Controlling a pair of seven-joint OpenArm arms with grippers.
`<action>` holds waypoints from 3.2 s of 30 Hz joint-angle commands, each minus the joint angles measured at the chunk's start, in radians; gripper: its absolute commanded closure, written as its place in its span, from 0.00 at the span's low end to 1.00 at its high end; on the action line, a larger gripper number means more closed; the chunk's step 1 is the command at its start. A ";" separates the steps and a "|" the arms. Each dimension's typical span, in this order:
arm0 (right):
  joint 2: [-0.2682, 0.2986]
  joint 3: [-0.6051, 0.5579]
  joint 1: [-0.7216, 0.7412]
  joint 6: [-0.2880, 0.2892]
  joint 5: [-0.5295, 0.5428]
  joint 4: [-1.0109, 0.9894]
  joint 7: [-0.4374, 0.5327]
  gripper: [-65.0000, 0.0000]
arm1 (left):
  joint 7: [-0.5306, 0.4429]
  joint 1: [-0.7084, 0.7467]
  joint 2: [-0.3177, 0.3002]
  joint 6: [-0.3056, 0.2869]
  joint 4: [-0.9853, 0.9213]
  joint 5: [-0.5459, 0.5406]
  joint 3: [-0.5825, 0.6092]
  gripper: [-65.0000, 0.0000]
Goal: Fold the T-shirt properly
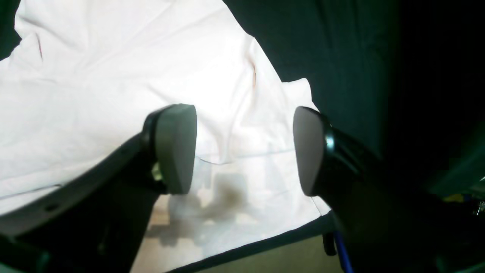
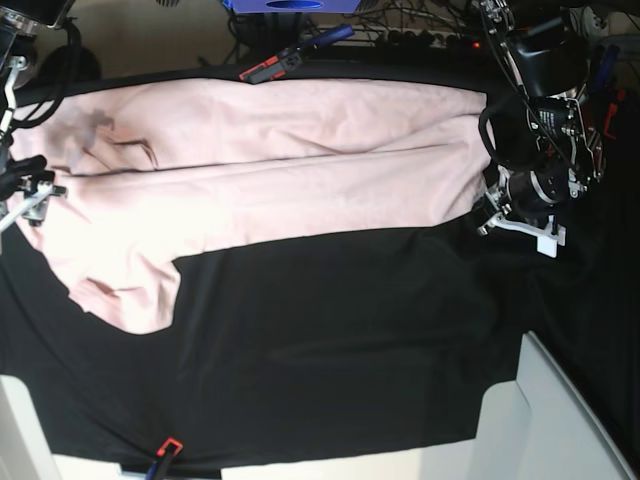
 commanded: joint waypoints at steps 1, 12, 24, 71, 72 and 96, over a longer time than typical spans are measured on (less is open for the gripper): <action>0.016 0.003 0.012 -0.002 0.004 0.015 0.021 0.42 | -0.003 -0.012 -0.013 -0.008 0.015 -0.016 -0.002 1.00; 0.016 0.003 0.011 -0.002 0.004 0.015 0.021 0.42 | 0.003 0.029 -0.043 -0.008 0.038 -0.021 -0.012 0.62; 0.016 0.003 0.011 -0.002 0.004 0.015 0.021 0.42 | -0.004 0.096 -0.046 -0.010 0.056 -0.016 -0.127 0.44; 0.014 0.001 0.008 -0.002 0.006 0.013 0.019 0.42 | 0.000 -0.026 0.018 -0.012 -0.025 -0.019 -0.057 1.00; 0.014 0.001 0.008 -0.002 0.006 0.013 0.019 0.42 | 0.002 -0.026 0.018 -0.012 -0.022 -0.019 -0.058 1.00; 0.043 0.001 0.057 -0.002 0.001 -0.057 0.022 0.42 | 0.068 0.078 0.009 0.033 0.371 -0.016 -0.052 1.00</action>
